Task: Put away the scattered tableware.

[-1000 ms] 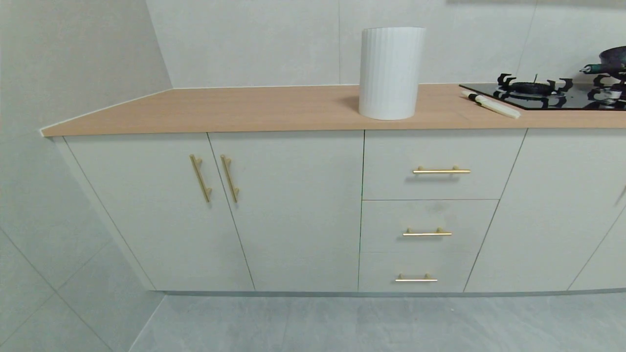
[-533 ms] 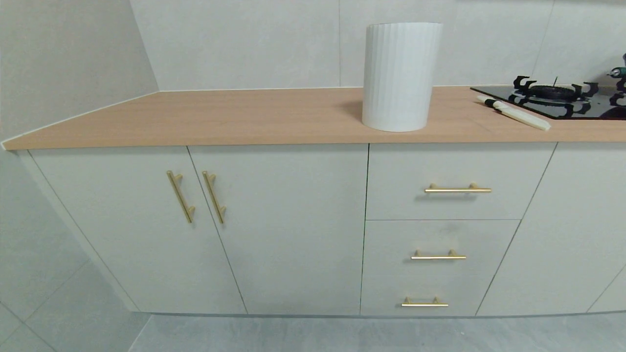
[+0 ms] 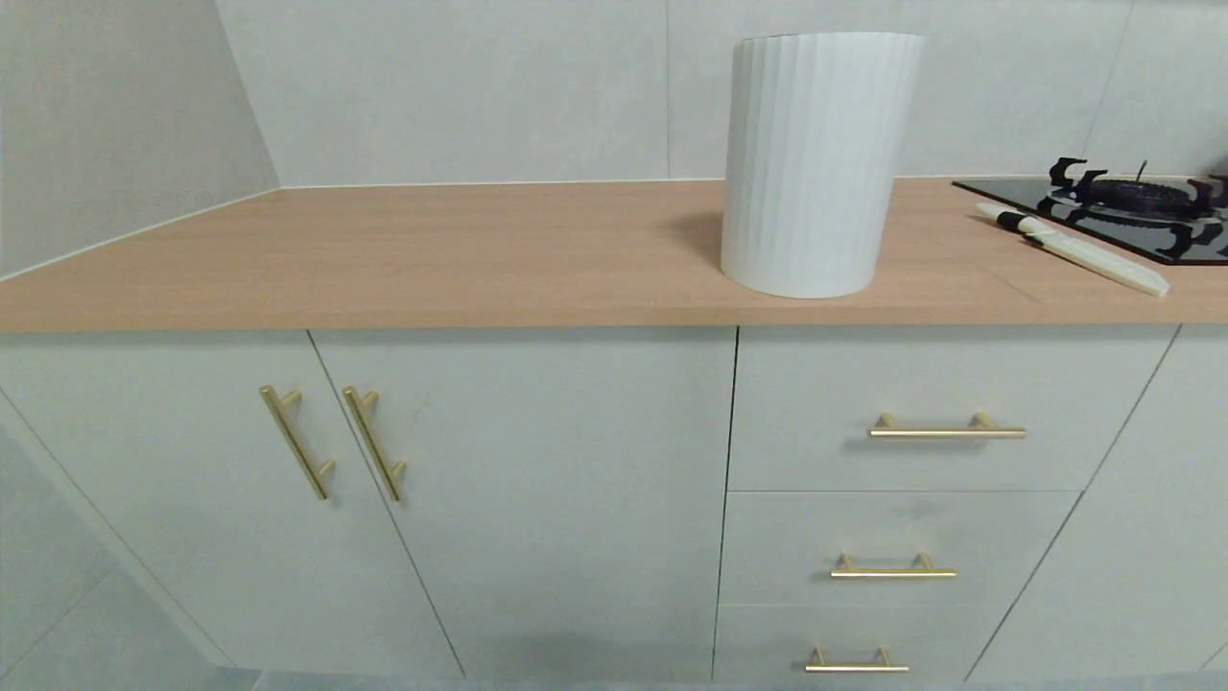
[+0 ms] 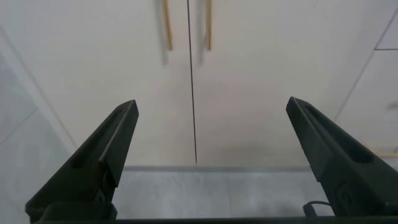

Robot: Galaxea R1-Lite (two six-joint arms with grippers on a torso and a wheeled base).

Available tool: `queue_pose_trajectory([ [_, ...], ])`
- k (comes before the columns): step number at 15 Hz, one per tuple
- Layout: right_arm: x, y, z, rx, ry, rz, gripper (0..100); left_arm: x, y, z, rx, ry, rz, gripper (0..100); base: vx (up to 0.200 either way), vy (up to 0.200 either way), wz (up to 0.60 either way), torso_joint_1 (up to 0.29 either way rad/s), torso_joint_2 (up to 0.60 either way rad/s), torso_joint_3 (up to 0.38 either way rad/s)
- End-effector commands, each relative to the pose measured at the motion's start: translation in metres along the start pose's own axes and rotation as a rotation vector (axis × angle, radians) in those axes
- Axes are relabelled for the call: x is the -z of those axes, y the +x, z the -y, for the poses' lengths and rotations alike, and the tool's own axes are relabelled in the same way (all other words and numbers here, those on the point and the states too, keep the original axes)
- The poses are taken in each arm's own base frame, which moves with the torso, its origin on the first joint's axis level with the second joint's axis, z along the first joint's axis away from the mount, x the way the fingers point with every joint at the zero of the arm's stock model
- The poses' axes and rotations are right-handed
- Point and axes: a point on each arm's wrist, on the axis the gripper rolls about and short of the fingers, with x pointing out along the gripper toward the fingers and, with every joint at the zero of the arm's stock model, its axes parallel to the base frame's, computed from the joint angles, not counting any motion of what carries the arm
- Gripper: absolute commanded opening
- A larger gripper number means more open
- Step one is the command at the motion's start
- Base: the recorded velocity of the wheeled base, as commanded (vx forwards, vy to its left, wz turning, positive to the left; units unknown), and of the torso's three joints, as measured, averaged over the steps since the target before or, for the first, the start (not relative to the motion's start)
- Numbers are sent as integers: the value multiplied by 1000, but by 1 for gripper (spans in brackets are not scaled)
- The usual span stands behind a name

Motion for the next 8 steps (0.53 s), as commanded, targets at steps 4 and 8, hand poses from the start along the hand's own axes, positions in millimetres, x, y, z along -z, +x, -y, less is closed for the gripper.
queue_pose_trajectory([
  [4, 0, 0, 0, -1, 0, -1, 100, 0, 0, 0, 0, 0, -1, 100, 200, 0, 0, 4, 4, 4],
  [8, 0, 0, 0, -2, 0, -1, 100, 0, 0, 0, -2, 0, -1, 100, 100, 0, 0, 1, 1, 2],
])
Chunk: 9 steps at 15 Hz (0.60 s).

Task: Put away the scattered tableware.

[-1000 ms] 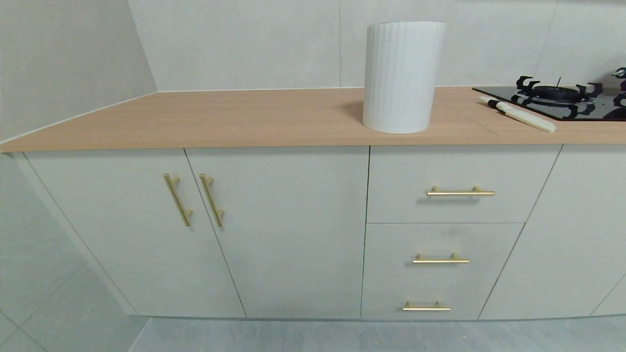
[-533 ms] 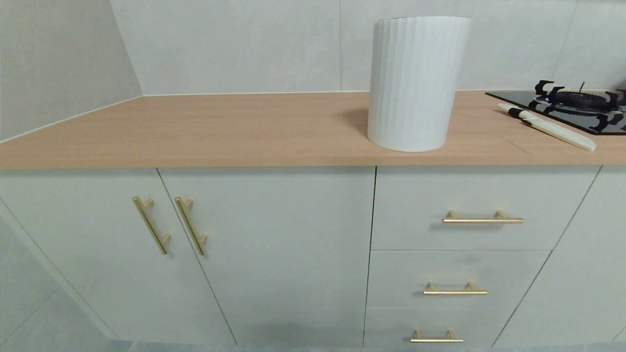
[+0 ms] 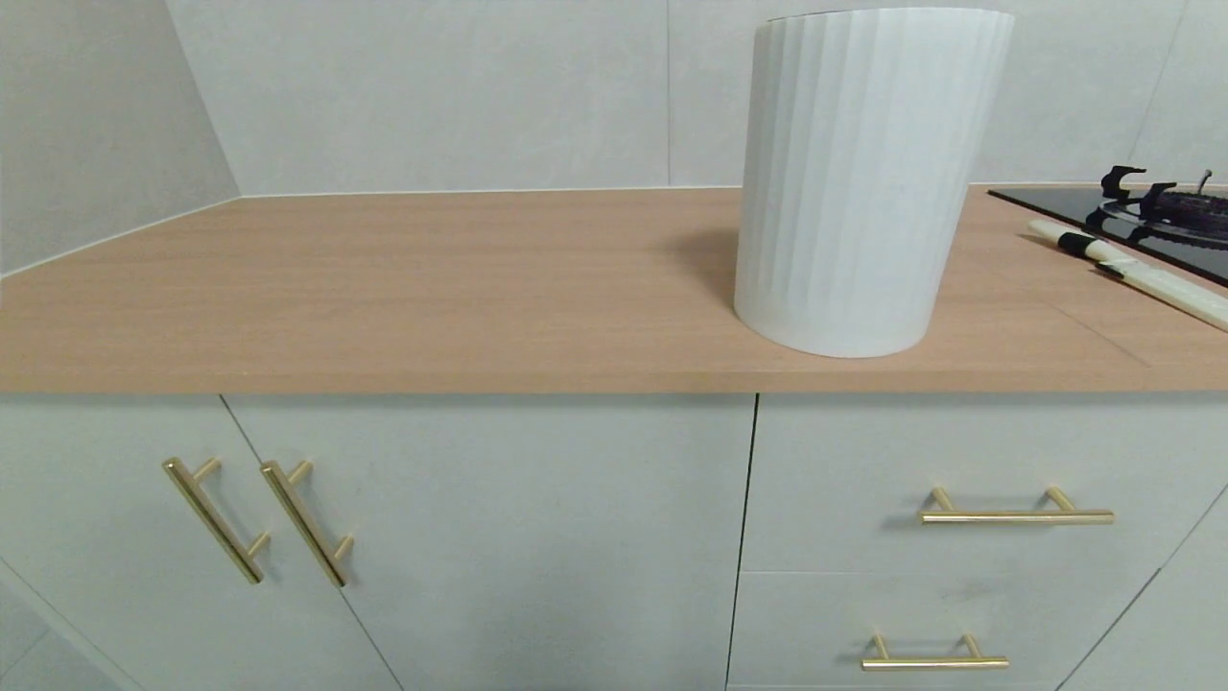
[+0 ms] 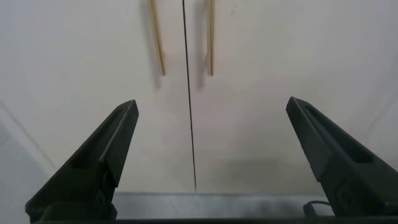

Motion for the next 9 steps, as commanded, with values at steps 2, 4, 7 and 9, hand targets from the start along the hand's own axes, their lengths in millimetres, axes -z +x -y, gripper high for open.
queue_pose_trajectory([
  [2, 0, 0, 0, 0, 0, -1, 100, 0, 0, 0, -1, -2, -1, 100, 0, 0, 0, 0, 0, 0],
  [4, 0, 0, 0, -2, 0, -1, 100, 0, 0, 0, -1, -2, -1, 100, 0, 0, 0, 0, 0, 0],
  [7, 0, 0, 0, 0, 0, -1, 100, 0, 0, 0, 0, -1, -1, 100, 0, 0, 0, 0, 0, 0],
  [9, 0, 0, 0, 0, 0, -1, 100, 0, 0, 0, -1, 1, -1, 100, 0, 0, 0, 0, 0, 0],
])
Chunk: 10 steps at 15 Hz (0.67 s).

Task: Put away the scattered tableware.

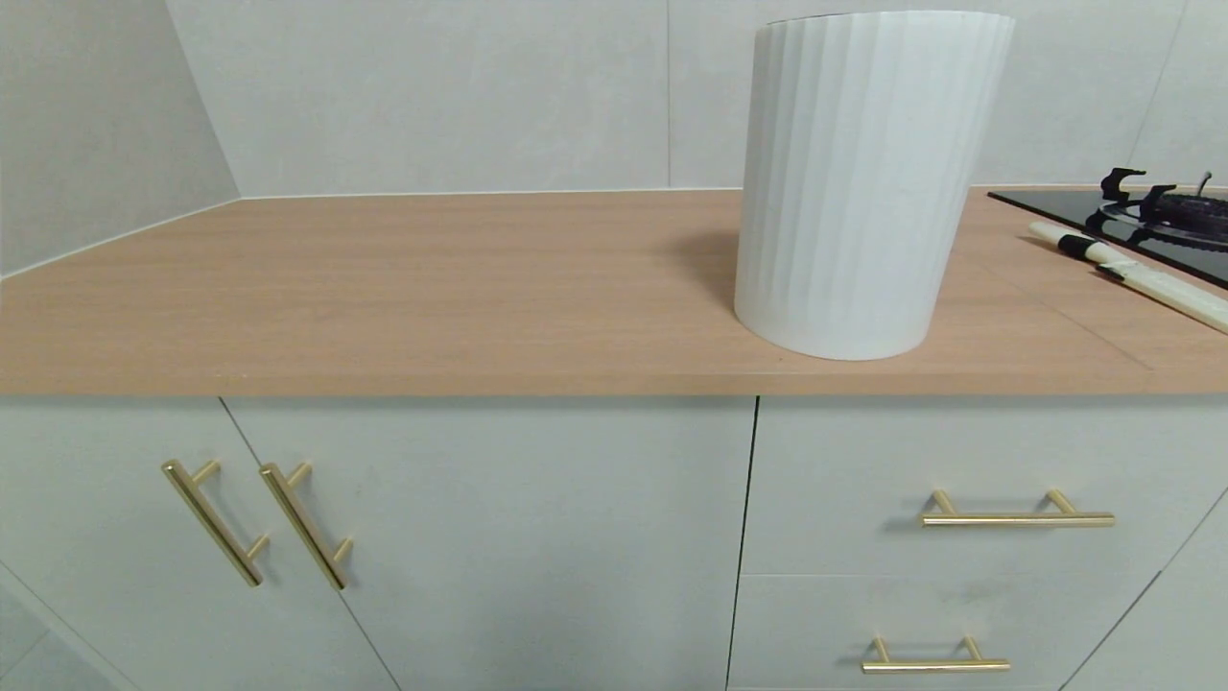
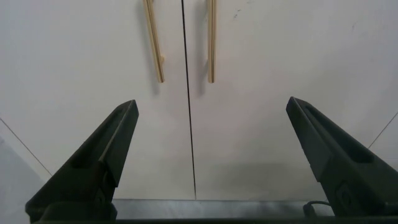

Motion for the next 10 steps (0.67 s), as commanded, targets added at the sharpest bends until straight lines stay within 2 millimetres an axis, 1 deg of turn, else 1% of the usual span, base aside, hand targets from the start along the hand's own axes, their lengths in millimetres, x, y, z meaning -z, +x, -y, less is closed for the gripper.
queue_pose_trajectory([
  [1, 0, 0, 0, 0, 0, -1, 100, 0, 0, 0, -1, 1, -1, 100, 0, 0, 0, 0, 0, 0],
  [2, 0, 0, 0, 0, 0, -1, 100, 0, 0, 0, -1, 1, -1, 100, 0, 0, 0, 0, 0, 0],
  [10, 0, 0, 0, 0, 0, -1, 100, 0, 0, 0, -1, -2, -1, 100, 0, -200, 0, 1, 2, 4],
])
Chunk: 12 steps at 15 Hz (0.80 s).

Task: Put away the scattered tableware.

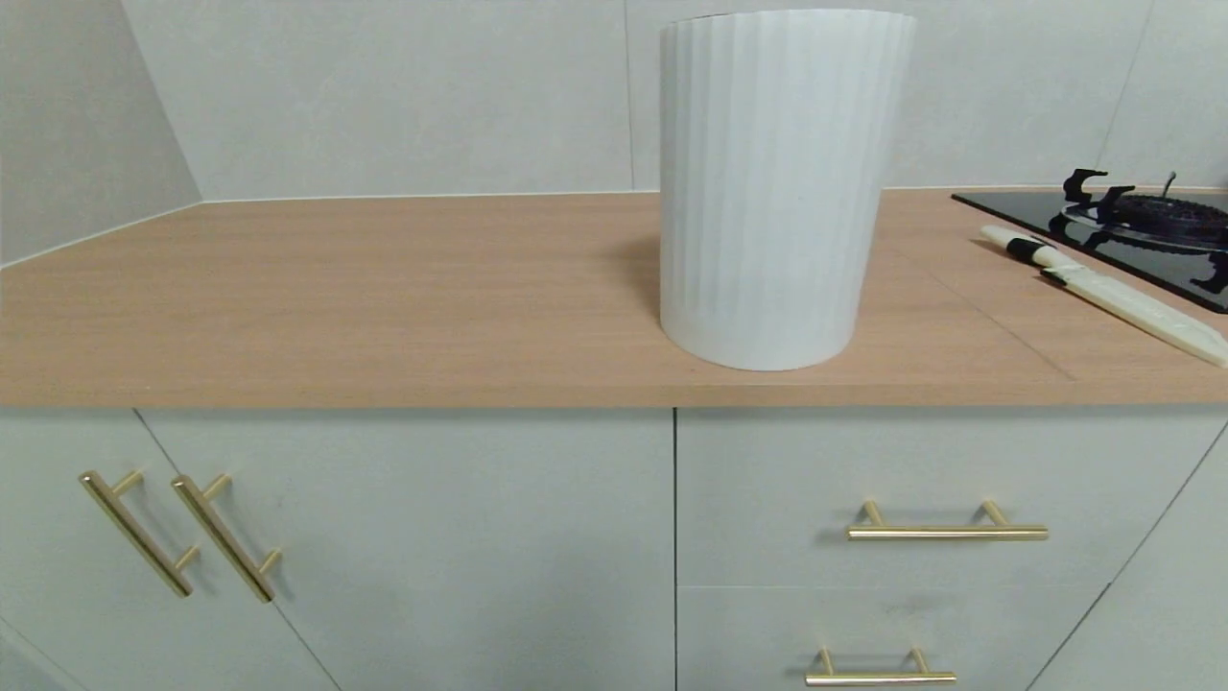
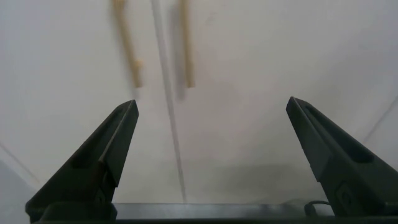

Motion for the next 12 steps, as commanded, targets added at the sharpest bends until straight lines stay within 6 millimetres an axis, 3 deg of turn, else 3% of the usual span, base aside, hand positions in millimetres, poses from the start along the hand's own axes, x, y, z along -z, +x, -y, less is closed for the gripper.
queue_pose_trajectory([
  [1, 0, 0, 0, -2, 0, -1, 100, 0, 0, 0, 0, -1, -1, 100, 0, -200, 0, 7, -2, 2],
  [12, 0, 0, 0, -1, -1, -3, 100, 0, 0, 0, -2, -1, -1, 100, 0, 0, 0, 0, 0, 0],
])
